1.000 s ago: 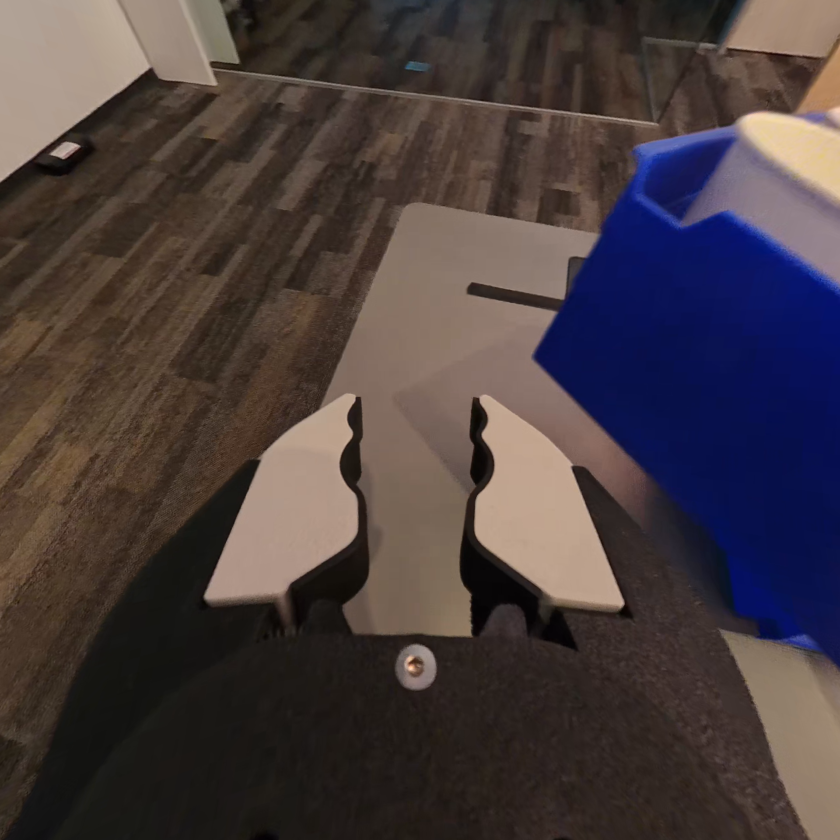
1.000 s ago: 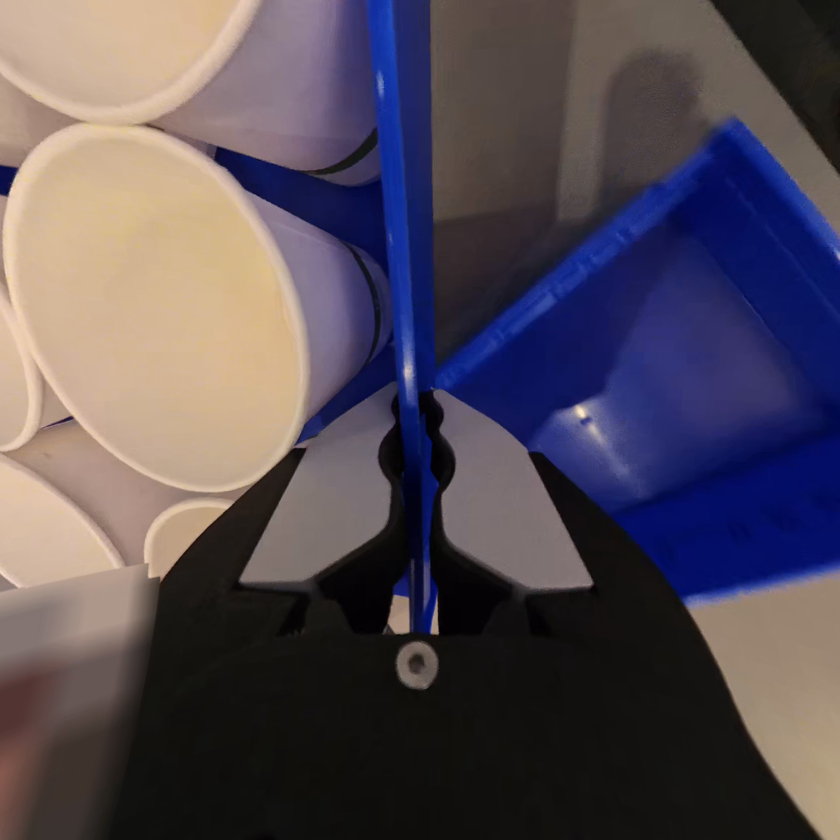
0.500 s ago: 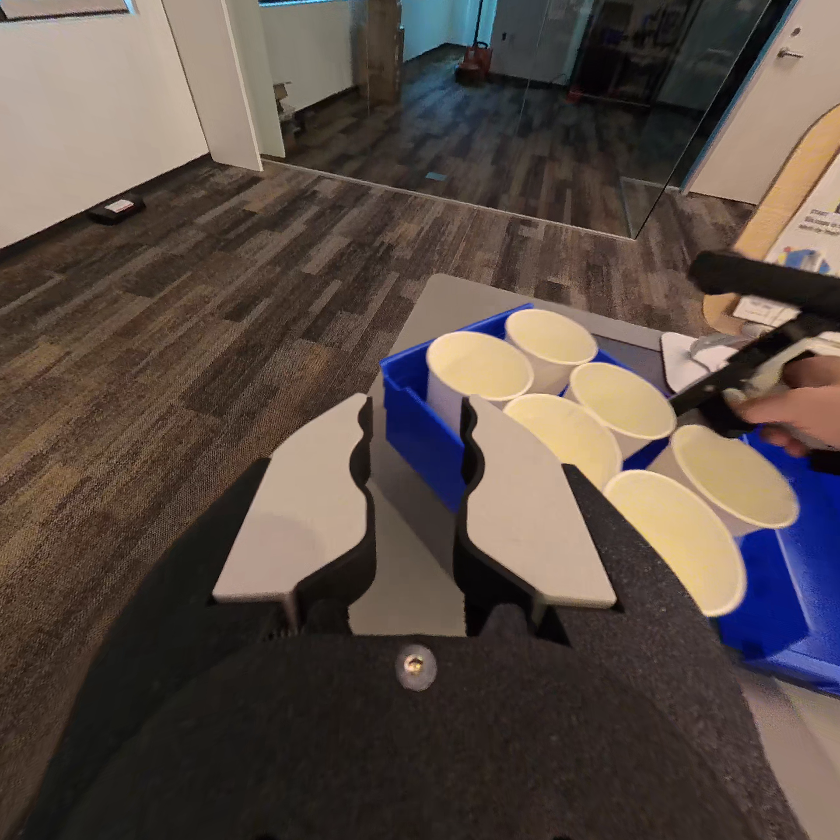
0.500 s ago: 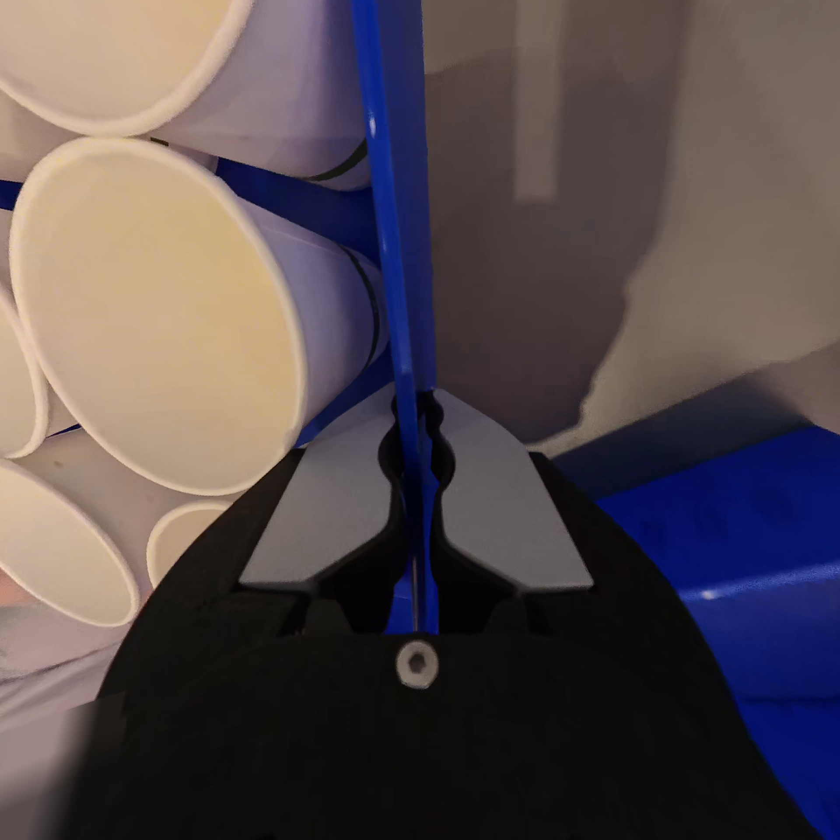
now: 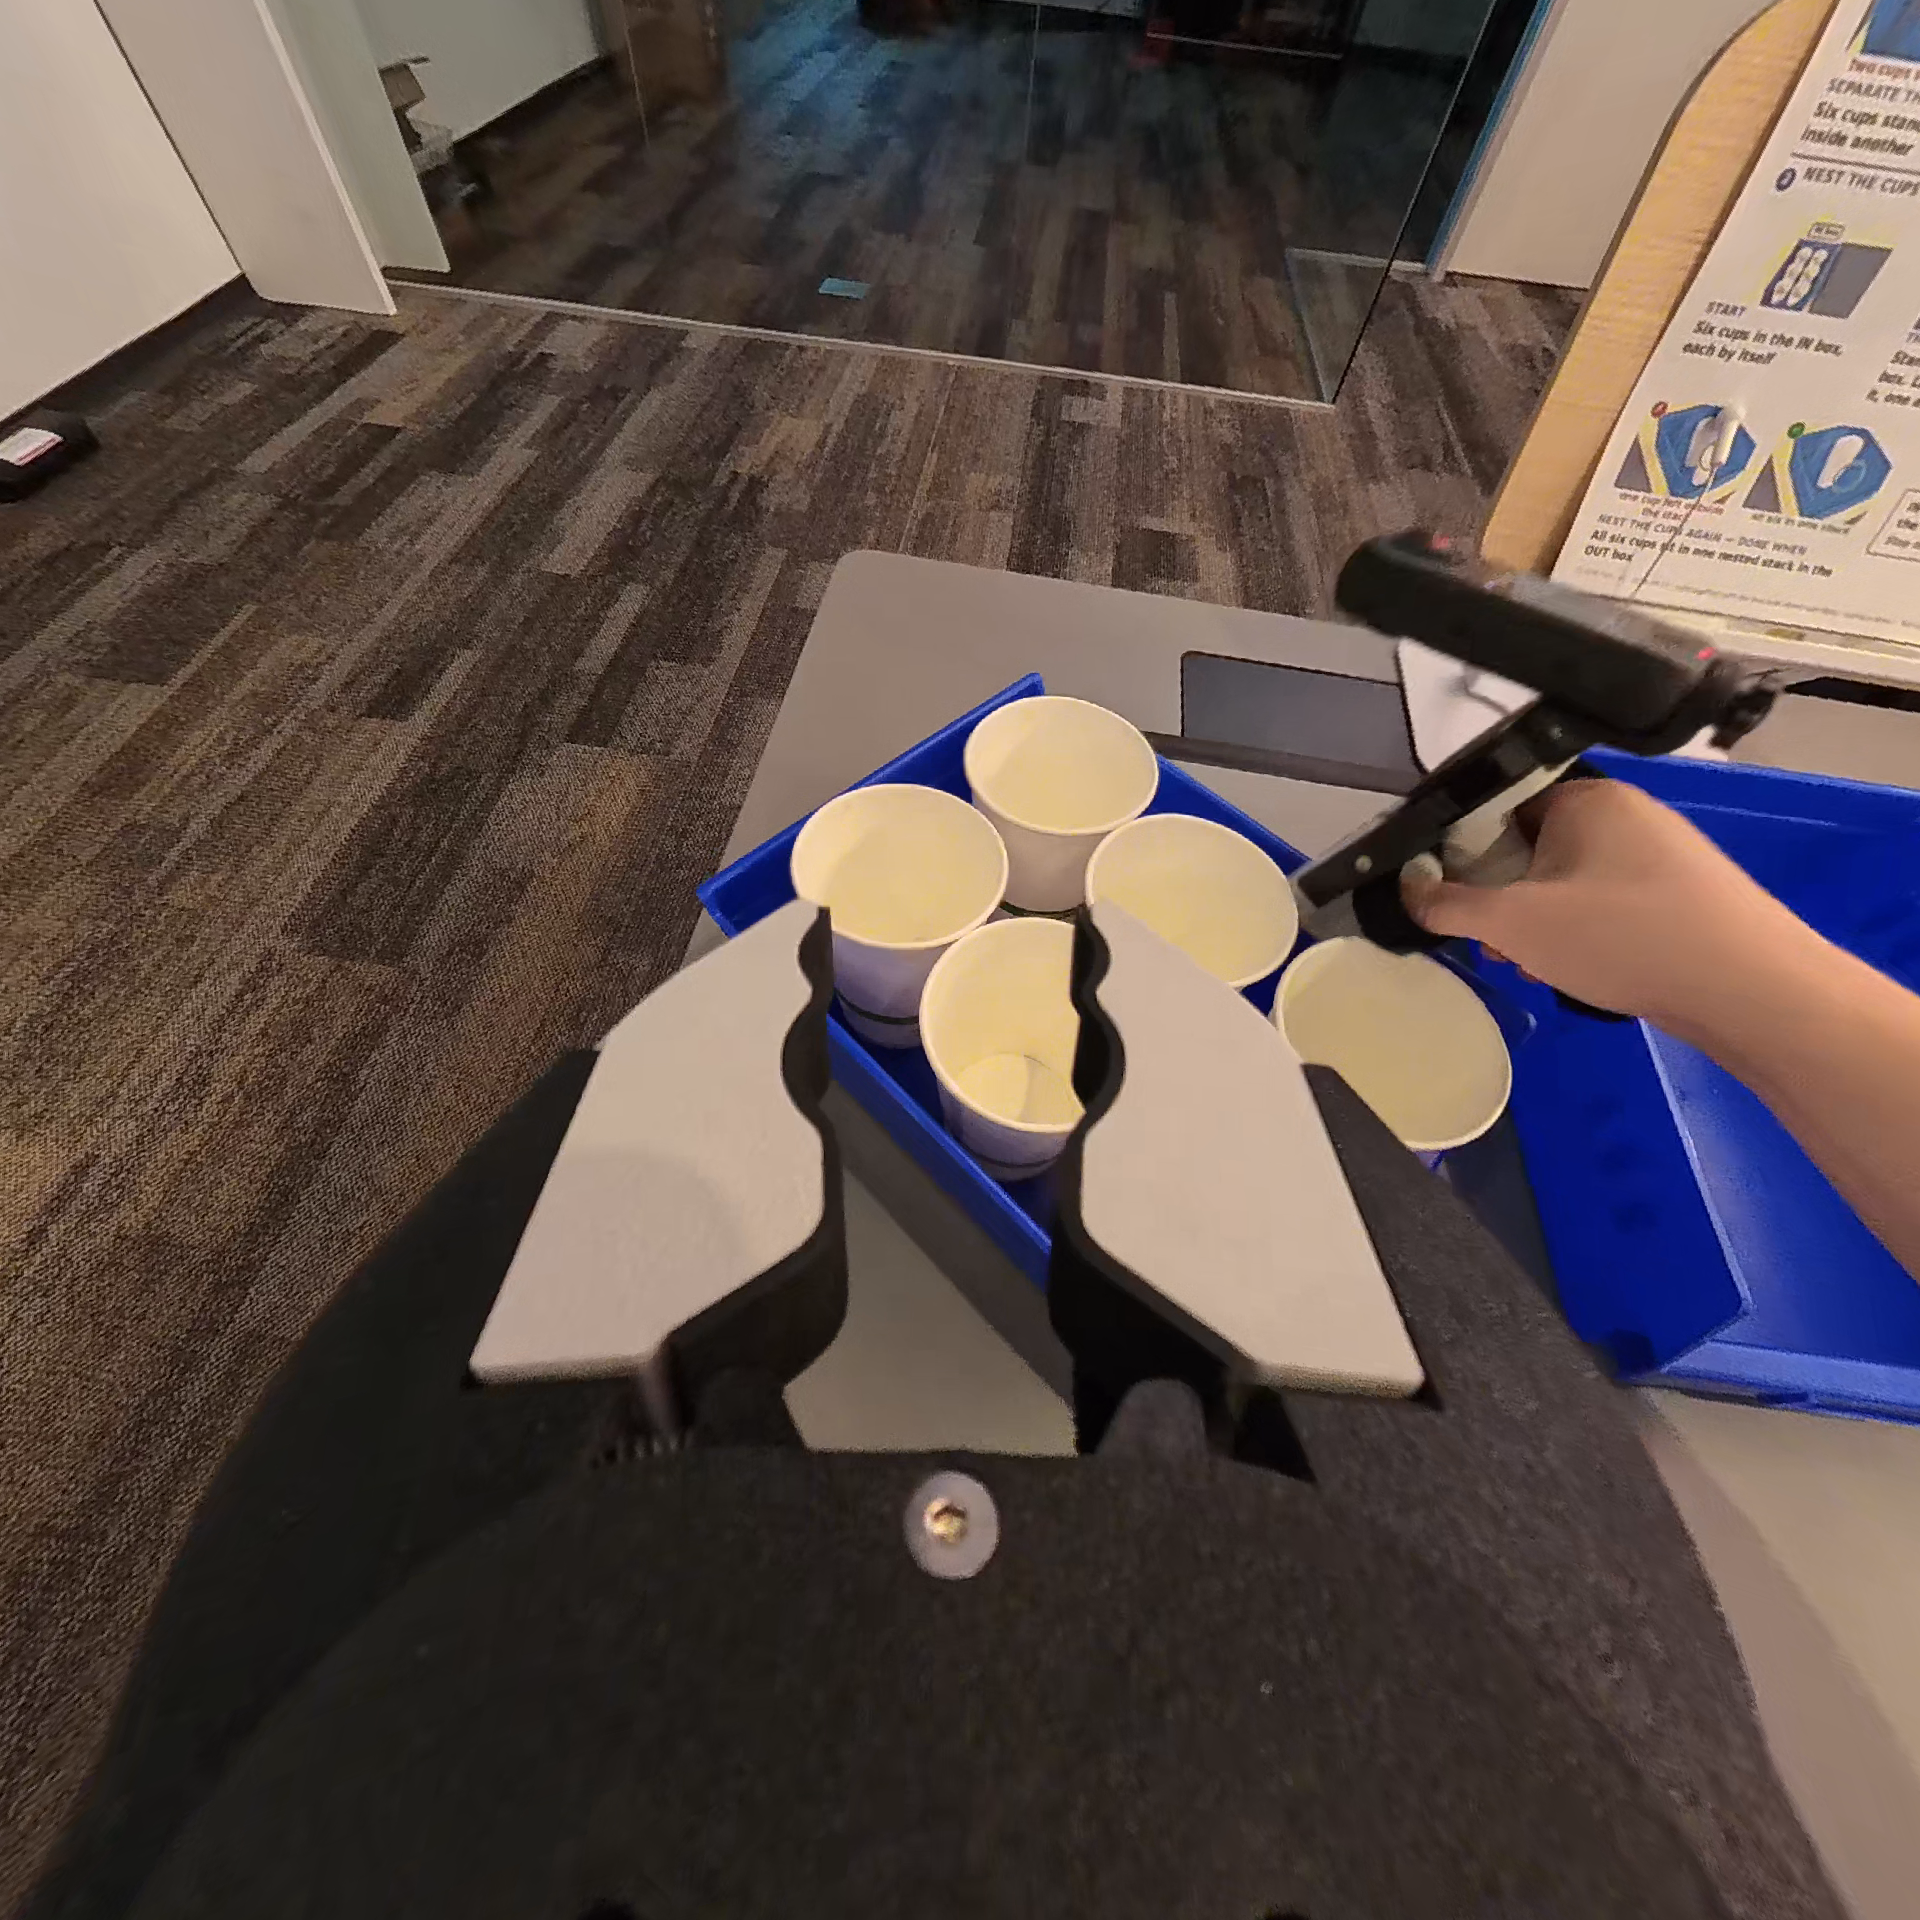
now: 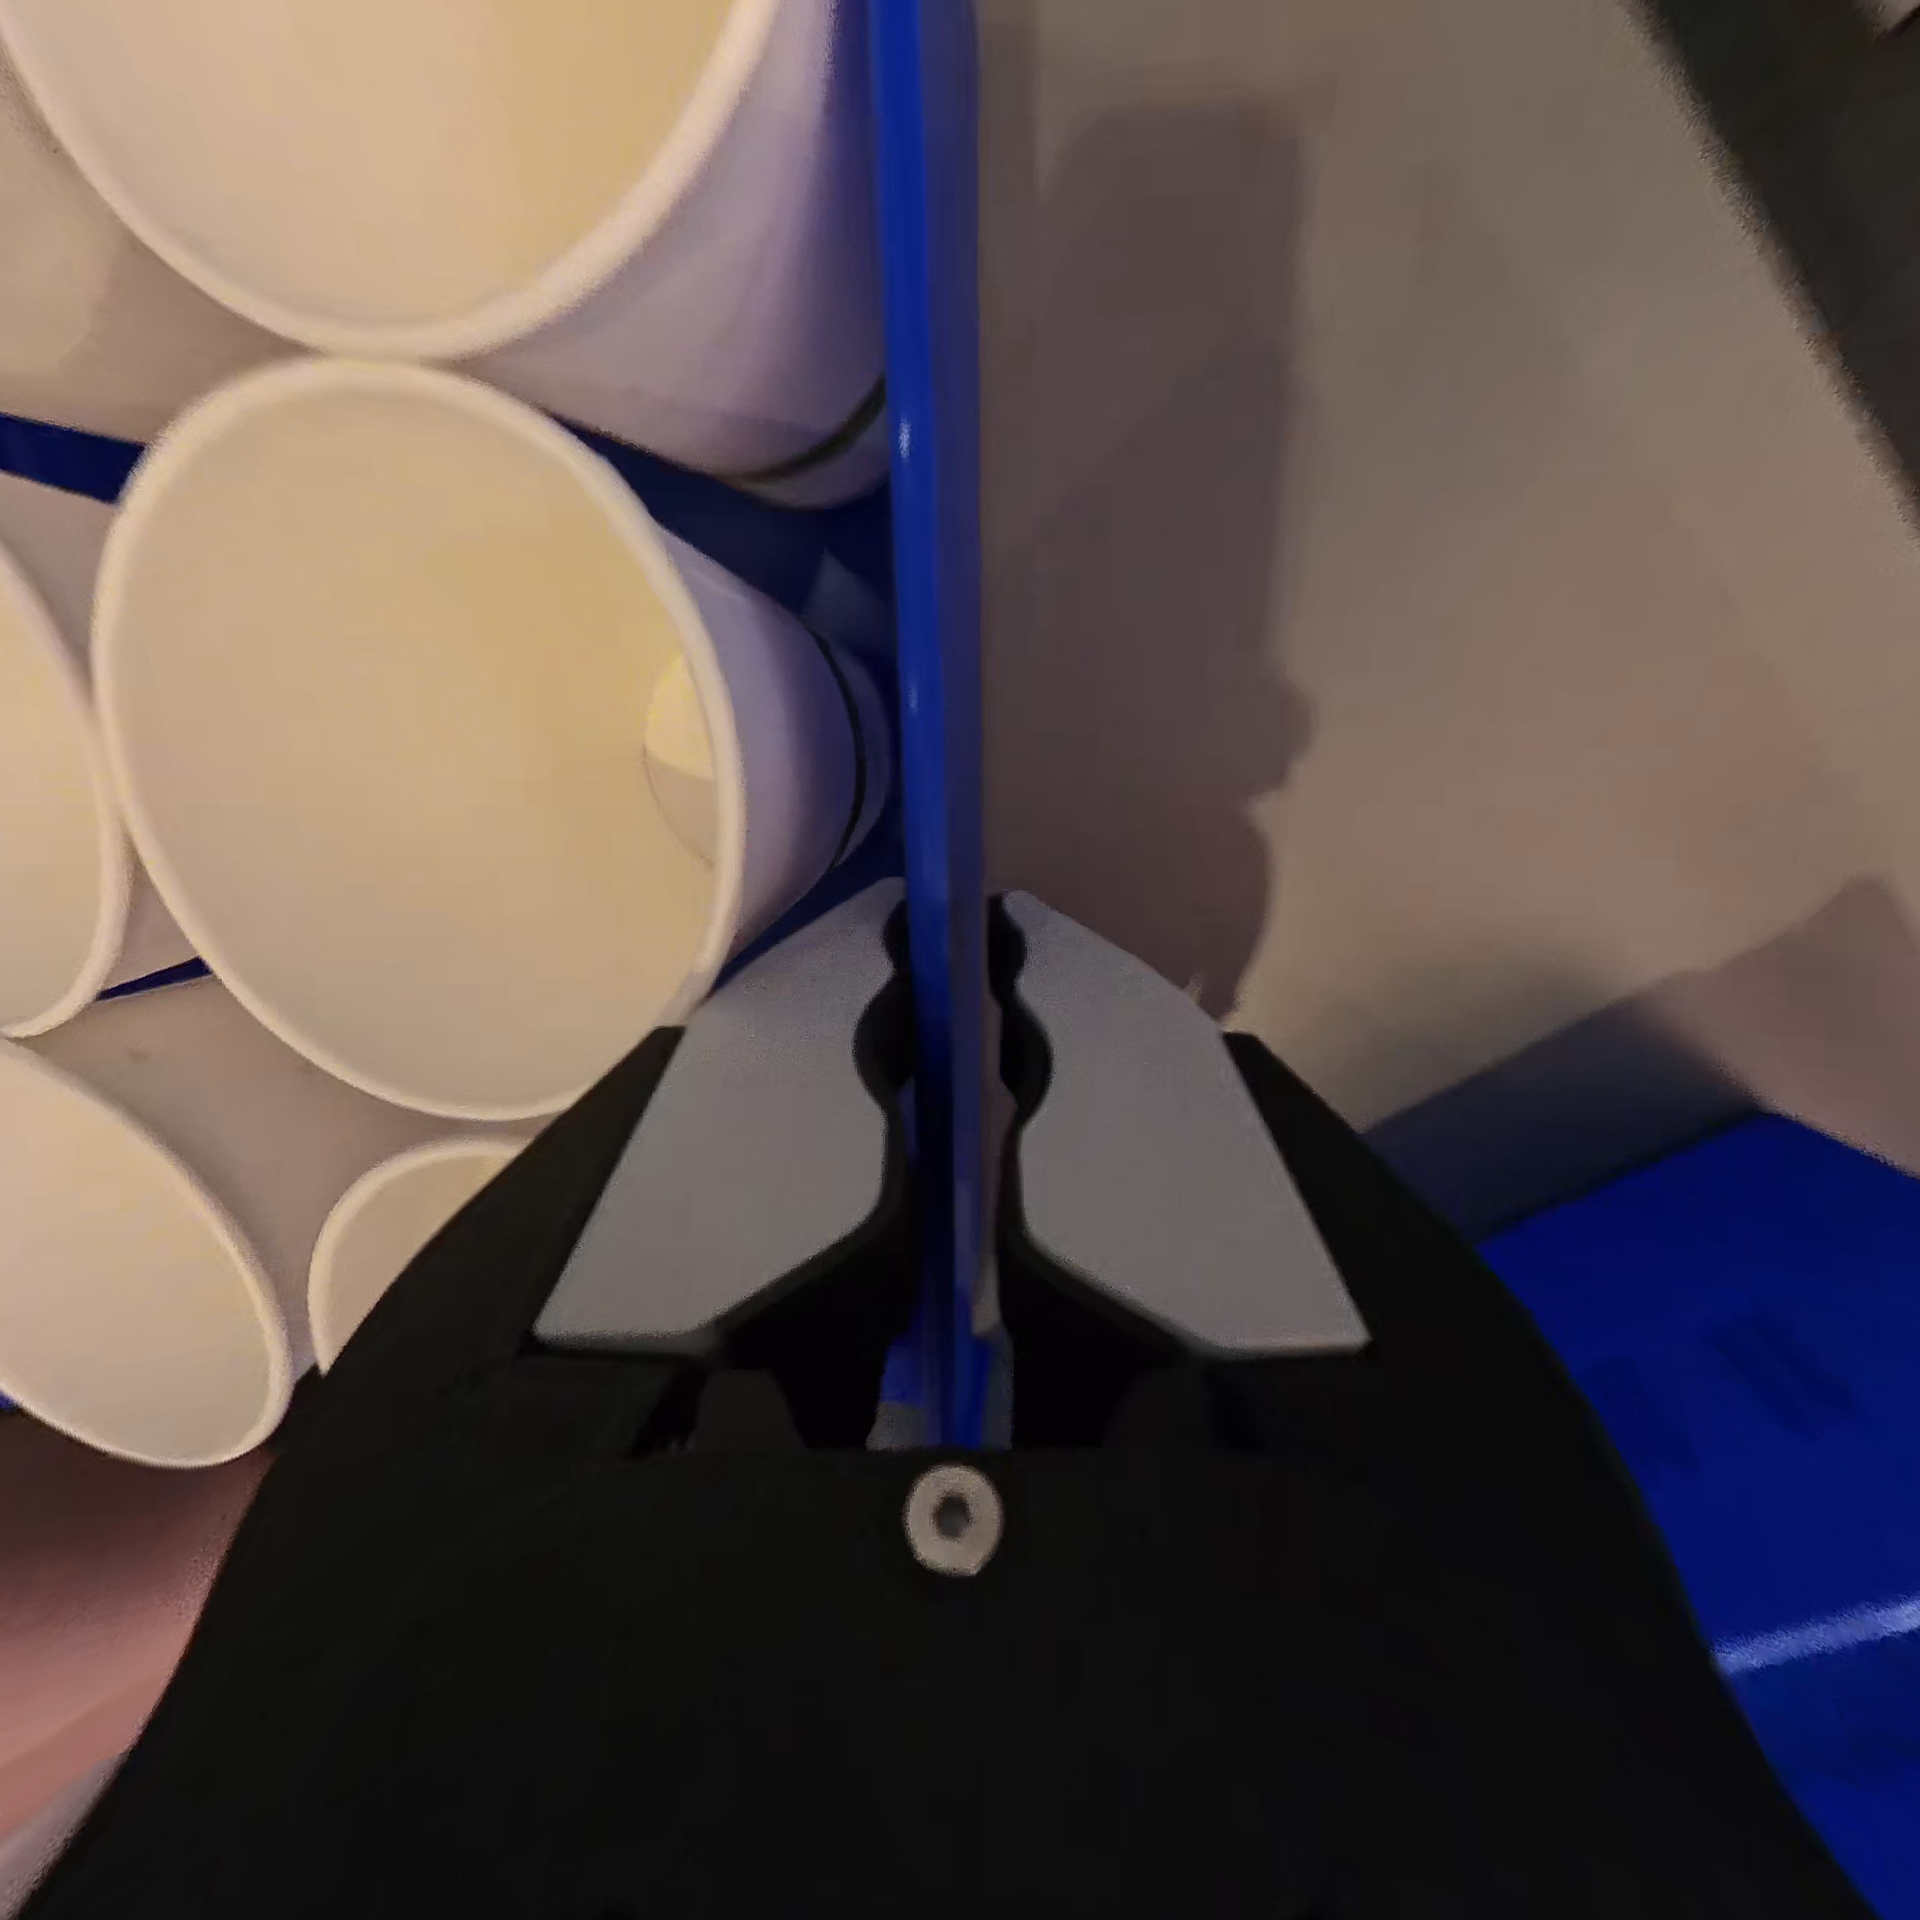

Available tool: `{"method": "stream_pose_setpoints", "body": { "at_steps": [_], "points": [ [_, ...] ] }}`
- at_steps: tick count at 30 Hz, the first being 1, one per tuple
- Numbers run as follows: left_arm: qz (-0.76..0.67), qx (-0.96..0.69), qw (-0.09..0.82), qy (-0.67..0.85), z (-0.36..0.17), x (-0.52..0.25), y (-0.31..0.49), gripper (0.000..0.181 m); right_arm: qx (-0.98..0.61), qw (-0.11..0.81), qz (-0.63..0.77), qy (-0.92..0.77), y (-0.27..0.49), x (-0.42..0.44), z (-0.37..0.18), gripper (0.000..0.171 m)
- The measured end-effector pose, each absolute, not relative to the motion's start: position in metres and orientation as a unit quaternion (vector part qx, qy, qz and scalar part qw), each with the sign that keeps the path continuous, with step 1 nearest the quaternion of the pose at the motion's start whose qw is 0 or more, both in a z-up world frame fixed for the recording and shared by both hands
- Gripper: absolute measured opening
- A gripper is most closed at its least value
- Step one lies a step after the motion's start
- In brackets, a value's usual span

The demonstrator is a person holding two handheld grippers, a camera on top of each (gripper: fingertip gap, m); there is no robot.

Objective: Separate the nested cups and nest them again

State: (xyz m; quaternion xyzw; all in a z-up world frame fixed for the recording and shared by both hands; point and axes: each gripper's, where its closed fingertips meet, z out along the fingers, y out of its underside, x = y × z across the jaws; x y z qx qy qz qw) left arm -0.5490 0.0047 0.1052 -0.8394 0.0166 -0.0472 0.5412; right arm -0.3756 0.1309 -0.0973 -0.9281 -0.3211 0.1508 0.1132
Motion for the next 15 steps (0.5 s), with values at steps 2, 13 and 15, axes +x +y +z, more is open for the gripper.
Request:
{"method": "stream_pose_setpoints", "body": {
  "at_steps": [2, 13, 15],
  "points": [
    [-0.047, -0.841, 0.539, 0.018, 0.104, -0.549, 0.004, 0.045, -0.918, 0.173, 0.129, -0.332, 0.145, -0.368, -0.08, 0.032],
    [-0.058, -0.832, 0.551, 0.037, 0.114, -0.531, 0.001, 0.045, -0.939, 0.321, -0.027, -0.121, 0.117, -0.08, 0.018, 0.064],
    [-0.064, -0.832, 0.549, 0.047, 0.115, -0.521, 0.002, 0.045, -0.959, 0.267, -0.003, -0.098, 0.094, -0.053, -0.024, 0.059]
  ]
}}
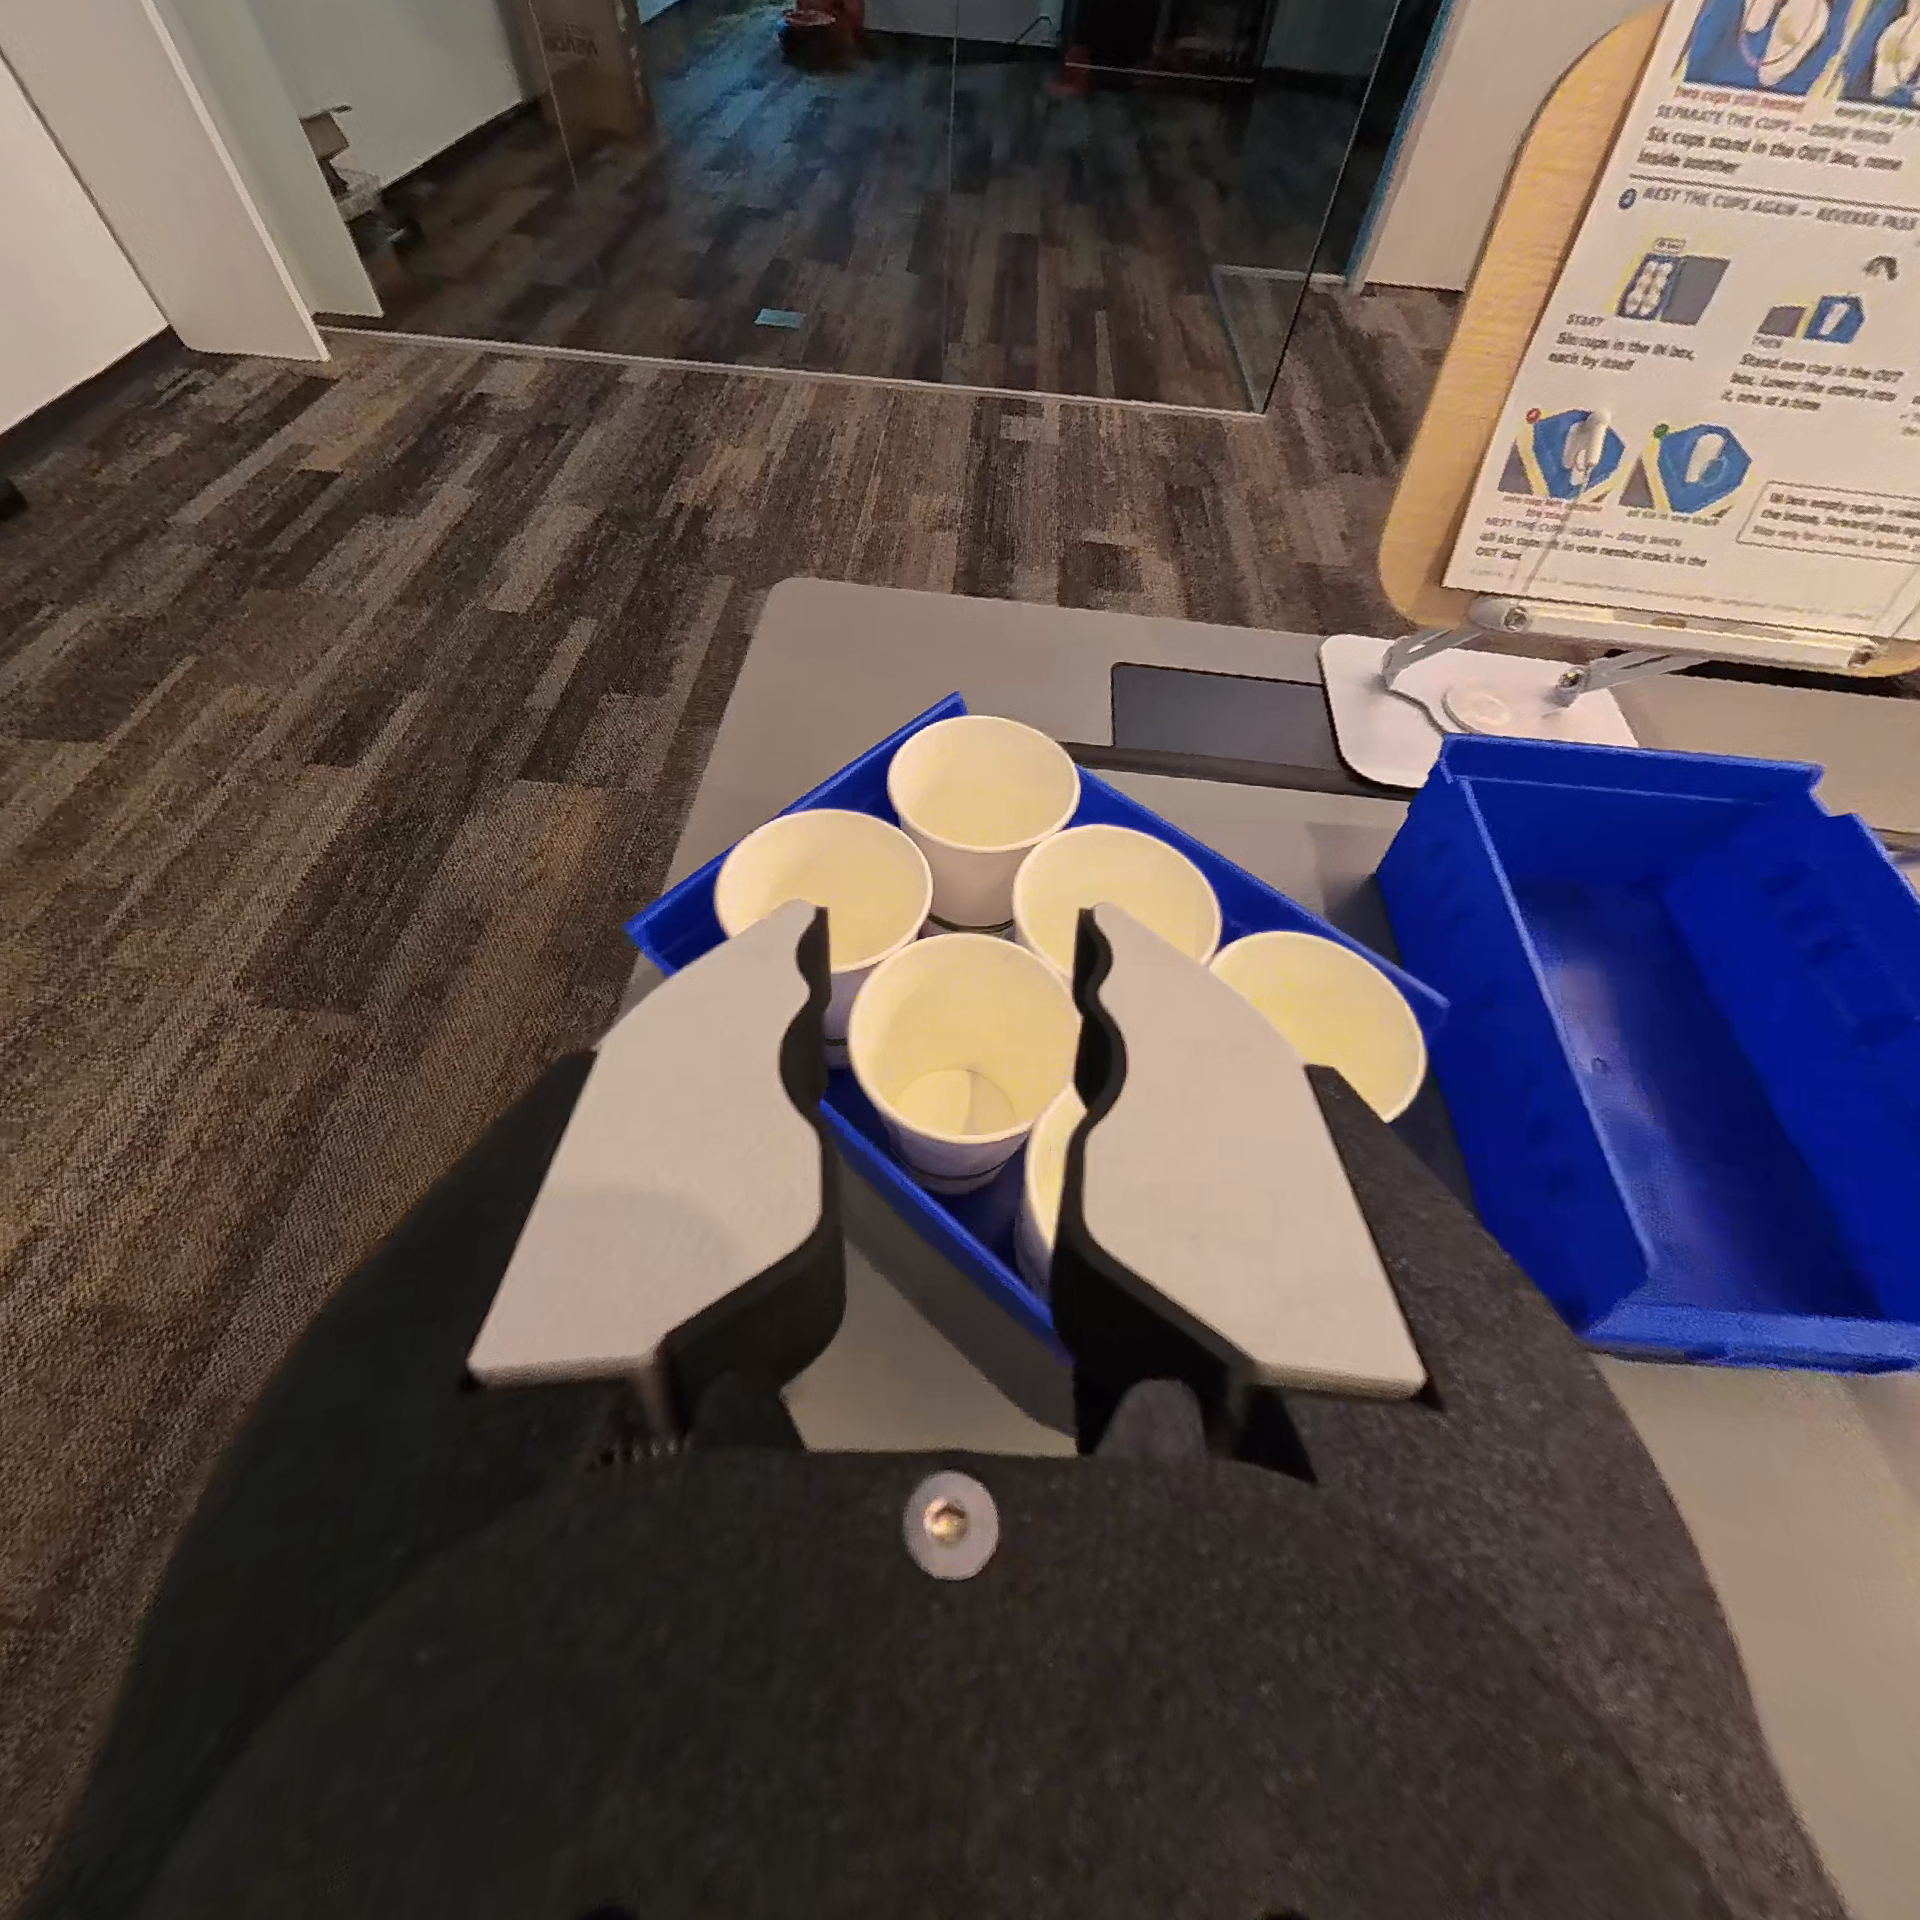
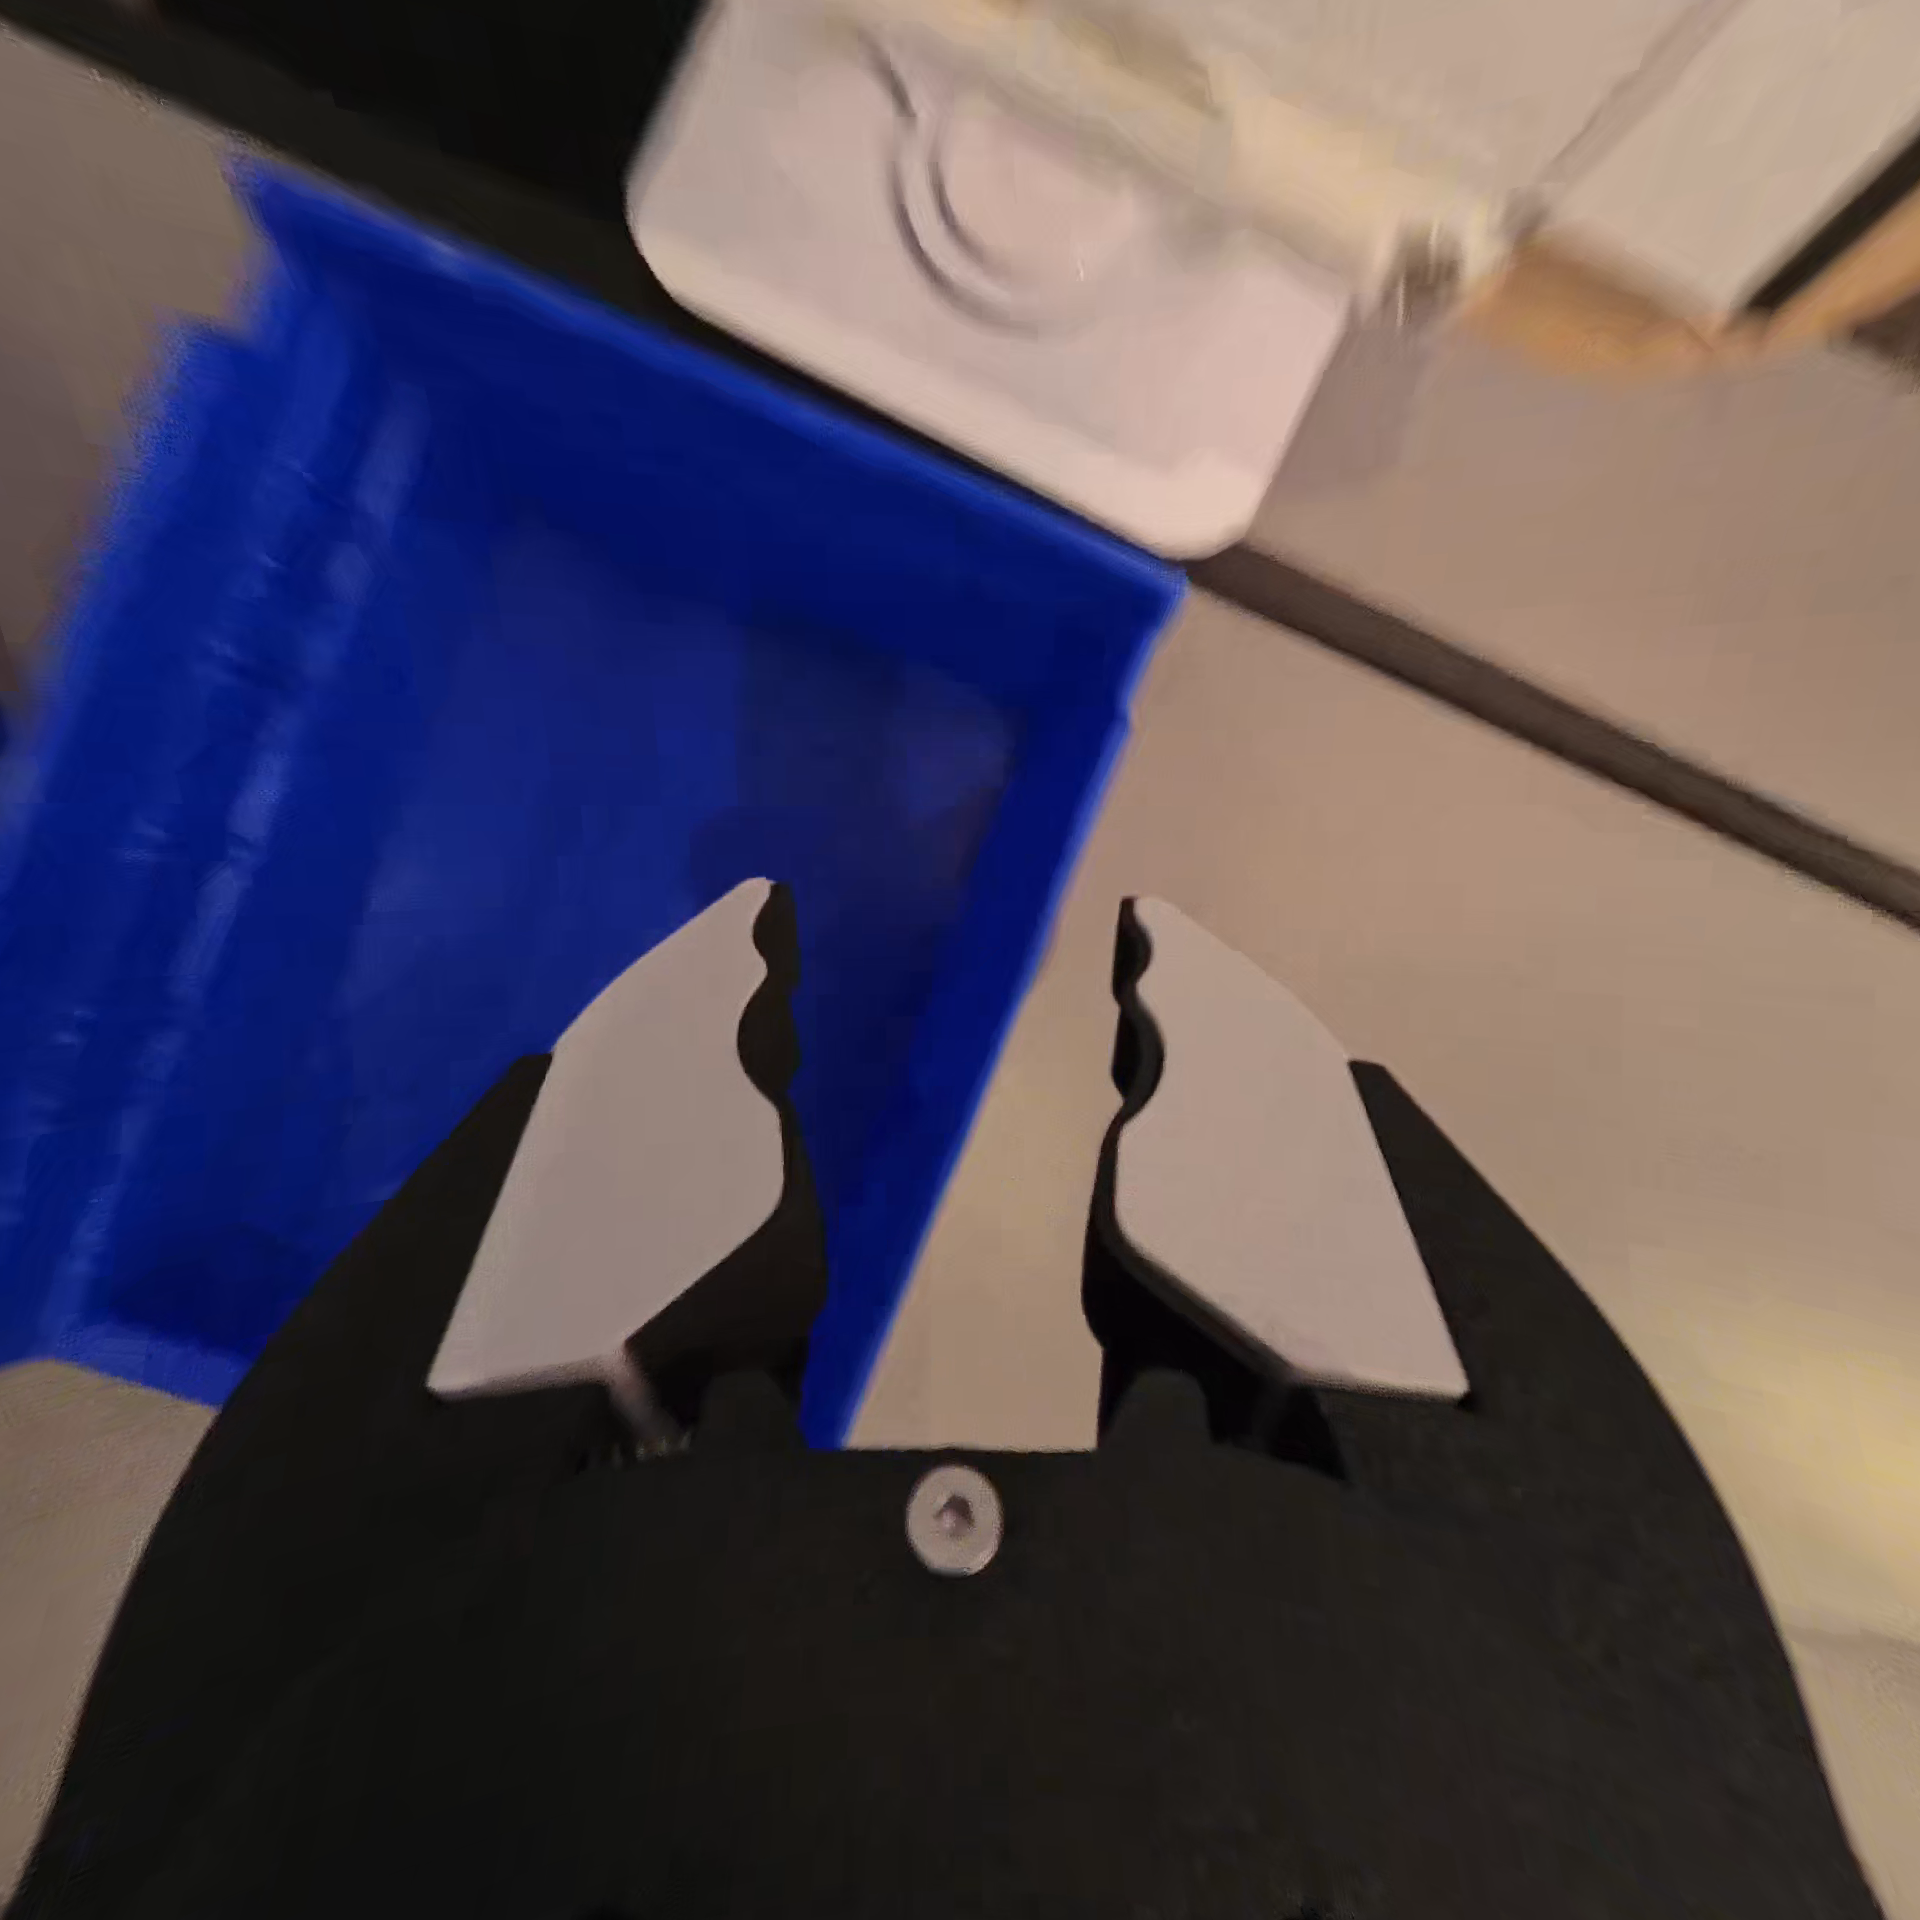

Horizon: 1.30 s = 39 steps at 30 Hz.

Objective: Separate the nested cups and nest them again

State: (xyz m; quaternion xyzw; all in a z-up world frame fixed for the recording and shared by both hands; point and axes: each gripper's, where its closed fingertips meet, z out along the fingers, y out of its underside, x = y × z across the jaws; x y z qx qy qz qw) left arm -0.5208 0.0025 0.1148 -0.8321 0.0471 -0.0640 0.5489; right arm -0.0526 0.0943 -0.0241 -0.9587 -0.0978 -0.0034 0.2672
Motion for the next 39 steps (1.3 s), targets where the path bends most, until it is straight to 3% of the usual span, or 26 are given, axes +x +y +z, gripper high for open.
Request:
{"method": "stream_pose_setpoints", "body": {
  "at_steps": [4, 7, 10, 27, 39],
  "points": [
    [-0.056, -0.835, 0.542, 0.073, 0.115, -0.501, 0.007, 0.044, -0.977, 0.195, 0.024, -0.077, 0.066, -0.036, -0.088, 0.056],
    [-0.042, -0.839, 0.535, 0.092, 0.114, -0.487, 0.01, 0.044, -0.981, 0.147, 0.098, -0.079, 0.056, -0.053, -0.107, 0.017],
    [-0.029, -0.837, 0.535, 0.108, 0.116, -0.474, 0.012, 0.044, -0.986, 0.13, 0.049, -0.094, 0.059, -0.035, -0.108, 0.005],
    [-0.014, -0.839, 0.523, 0.15, 0.11, -0.434, 0.031, 0.044, -0.994, 0.103, 0.027, 0.026, -0.017, 0.206, -0.111, 0.003],
    [-0.001, -0.848, 0.524, 0.085, 0.107, -0.475, 0.032, 0.045, -0.987, 0.105, 0.022, 0.123, -0.062, 0.314, -0.112, 0.003]
  ]
}}
